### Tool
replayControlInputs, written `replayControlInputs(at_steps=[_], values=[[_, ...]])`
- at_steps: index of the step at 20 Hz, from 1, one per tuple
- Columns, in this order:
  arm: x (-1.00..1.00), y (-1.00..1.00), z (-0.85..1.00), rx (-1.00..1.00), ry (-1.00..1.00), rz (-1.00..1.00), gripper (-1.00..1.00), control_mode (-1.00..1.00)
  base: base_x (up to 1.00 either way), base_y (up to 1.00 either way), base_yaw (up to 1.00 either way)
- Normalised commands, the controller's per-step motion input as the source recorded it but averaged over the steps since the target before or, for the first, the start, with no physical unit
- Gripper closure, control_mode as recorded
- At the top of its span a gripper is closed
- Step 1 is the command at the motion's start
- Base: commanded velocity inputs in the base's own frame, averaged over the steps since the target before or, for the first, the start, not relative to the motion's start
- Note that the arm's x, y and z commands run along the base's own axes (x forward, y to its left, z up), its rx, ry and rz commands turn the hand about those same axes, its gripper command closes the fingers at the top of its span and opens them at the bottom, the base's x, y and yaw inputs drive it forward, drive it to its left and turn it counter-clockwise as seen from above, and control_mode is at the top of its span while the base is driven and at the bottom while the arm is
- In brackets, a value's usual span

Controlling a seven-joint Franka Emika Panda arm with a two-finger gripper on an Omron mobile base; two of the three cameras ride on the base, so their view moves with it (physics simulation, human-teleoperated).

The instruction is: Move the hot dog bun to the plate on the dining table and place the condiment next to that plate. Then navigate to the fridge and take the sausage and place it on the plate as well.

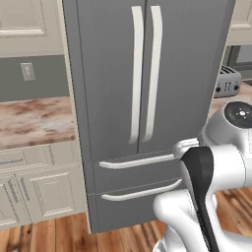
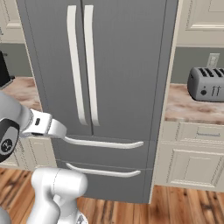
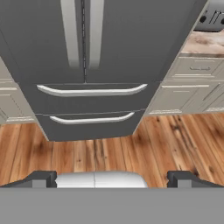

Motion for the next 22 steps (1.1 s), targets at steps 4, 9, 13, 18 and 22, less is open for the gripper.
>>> replayControlInputs(at_steps=[4,9,13,18,22], values=[[0.0,0.0,0.0,0.0,0.0,0.0,-1.0,1.0,0.22,-0.22,0.0],[0.08,-0.01,0.02,0.02,-0.06,0.0,-1.0,-1.0,0.05,-0.04,0.0],[0.46,-0.05,0.65,0.05,-0.26,0.05,-1.0,-1.0,0.0,0.0,0.0],[0.58,-0.01,0.9,0.0,-0.22,0.05,-1.0,-1.0,0.0,0.0,0.0],[0.66,0.01,0.49,0.0,-0.02,0.0,-1.0,-1.0,0.0,0.0,0.0]])
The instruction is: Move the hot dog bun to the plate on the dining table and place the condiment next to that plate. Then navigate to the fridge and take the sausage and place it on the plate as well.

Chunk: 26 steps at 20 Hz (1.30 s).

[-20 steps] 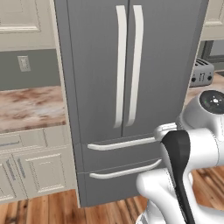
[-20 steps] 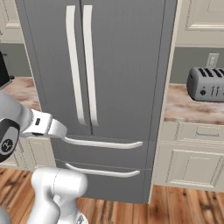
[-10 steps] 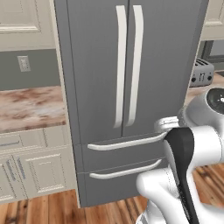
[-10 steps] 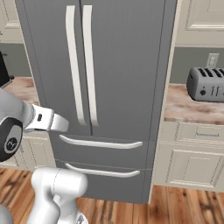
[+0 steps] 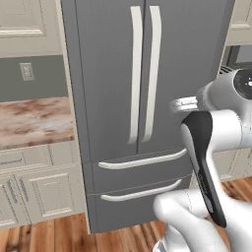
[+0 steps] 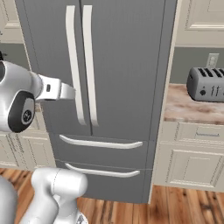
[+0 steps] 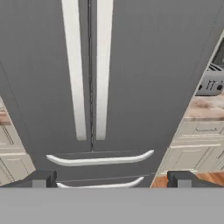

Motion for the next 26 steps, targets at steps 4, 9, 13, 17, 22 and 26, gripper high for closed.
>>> replayControlInputs(at_steps=[4,9,13,17,22,26], values=[[0.53,0.0,0.06,0.0,0.0,0.02,-1.0,-1.0,0.0,0.0,0.0],[0.49,-0.02,0.0,0.0,0.0,0.09,-1.0,-1.0,0.0,0.0,0.0],[0.54,0.0,0.0,0.0,0.0,0.06,-1.0,-1.0,0.0,0.0,0.0],[0.48,0.0,0.0,0.0,-0.02,0.02,-1.0,-1.0,0.0,0.0,0.0],[0.55,0.0,0.0,0.0,0.0,0.0,-1.0,-1.0,0.0,0.0,0.0],[0.61,0.0,0.0,0.0,0.0,0.0,-1.0,-1.0,0.0,0.0,0.0]])
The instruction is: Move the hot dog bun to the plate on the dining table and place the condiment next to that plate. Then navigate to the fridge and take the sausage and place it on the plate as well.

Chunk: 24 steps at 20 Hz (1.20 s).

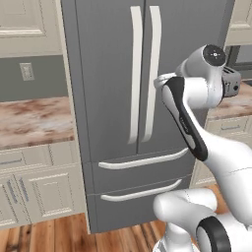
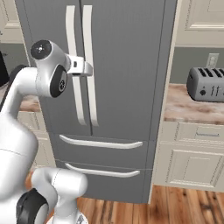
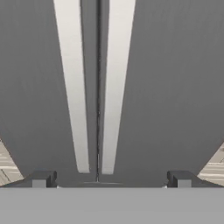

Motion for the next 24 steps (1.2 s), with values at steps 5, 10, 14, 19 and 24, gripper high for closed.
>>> replayControlInputs(at_steps=[5,10,14,19,24], values=[[0.65,0.0,-0.03,0.0,-0.01,0.0,-1.0,-1.0,0.0,0.0,0.0],[0.59,0.0,-0.07,0.0,0.0,0.0,-1.0,-1.0,0.0,0.0,0.0],[0.54,0.0,-0.14,0.0,-0.03,0.0,-1.0,-1.0,0.0,0.0,0.0],[0.52,0.0,-0.12,0.0,-0.04,0.0,-1.0,-1.0,0.0,0.0,0.0],[0.47,0.0,-0.13,0.0,-0.05,0.0,-1.0,-1.0,0.0,0.0,0.0]])
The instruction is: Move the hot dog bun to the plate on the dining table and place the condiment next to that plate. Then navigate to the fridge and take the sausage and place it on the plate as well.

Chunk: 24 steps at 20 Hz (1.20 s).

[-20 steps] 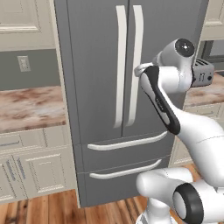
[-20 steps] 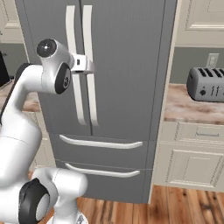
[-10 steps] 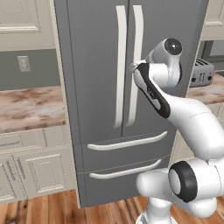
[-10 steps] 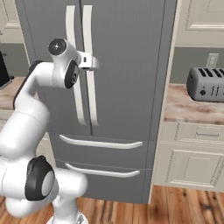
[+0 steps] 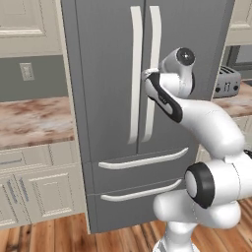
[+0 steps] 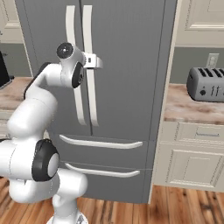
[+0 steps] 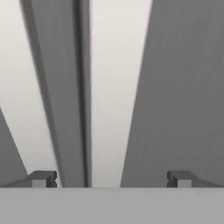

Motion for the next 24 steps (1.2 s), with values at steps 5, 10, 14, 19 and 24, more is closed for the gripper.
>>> replayControlInputs(at_steps=[5,10,14,19,24], values=[[0.43,0.0,-0.12,0.0,-0.03,0.0,-1.0,-1.0,0.0,0.0,0.0],[0.43,0.0,-0.09,0.0,-0.02,0.0,-1.0,-1.0,0.0,0.0,0.0],[0.42,0.0,-0.07,0.0,-0.01,0.0,-1.0,-1.0,0.0,0.0,0.0],[0.41,0.01,-0.1,0.0,0.0,0.0,-1.0,-1.0,0.0,0.0,0.0],[0.37,0.01,-0.14,0.0,-0.01,0.0,-1.0,-1.0,0.0,0.0,0.0]])
